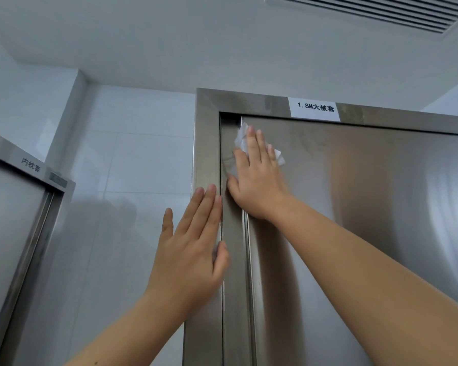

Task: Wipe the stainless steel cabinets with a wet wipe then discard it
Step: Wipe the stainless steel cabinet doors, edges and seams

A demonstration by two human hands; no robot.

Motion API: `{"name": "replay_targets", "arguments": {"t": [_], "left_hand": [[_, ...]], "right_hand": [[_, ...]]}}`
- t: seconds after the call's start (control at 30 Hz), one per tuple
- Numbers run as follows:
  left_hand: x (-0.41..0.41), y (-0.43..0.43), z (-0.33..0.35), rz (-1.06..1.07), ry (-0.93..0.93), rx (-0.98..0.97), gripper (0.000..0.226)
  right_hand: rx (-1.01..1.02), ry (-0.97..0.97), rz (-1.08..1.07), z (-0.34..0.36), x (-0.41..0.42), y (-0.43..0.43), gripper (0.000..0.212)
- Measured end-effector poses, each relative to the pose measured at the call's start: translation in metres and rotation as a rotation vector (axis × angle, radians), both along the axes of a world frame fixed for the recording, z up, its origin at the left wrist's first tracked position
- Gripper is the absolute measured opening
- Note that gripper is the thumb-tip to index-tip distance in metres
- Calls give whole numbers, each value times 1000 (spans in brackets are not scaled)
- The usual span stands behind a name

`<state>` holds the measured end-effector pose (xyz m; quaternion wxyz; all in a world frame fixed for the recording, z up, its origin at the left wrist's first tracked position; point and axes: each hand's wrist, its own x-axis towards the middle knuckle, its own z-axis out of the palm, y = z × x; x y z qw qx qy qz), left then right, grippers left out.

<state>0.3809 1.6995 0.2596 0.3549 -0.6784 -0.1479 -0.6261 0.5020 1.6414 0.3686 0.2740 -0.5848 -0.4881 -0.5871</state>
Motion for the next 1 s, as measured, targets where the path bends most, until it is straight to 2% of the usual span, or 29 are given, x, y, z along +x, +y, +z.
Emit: {"name": "replay_targets", "arguments": {"t": [0.33,0.7,1.0], "left_hand": [[0,2,-1,20,12,0,63],[-1,6,-2,6,16,-2,63],[-1,5,-6,46,14,-5,63]], "right_hand": [[-7,70,-5,-16,-3,4,61],[-27,124,-7,43,-9,0,57],[25,77,33,2,-4,5,58]]}}
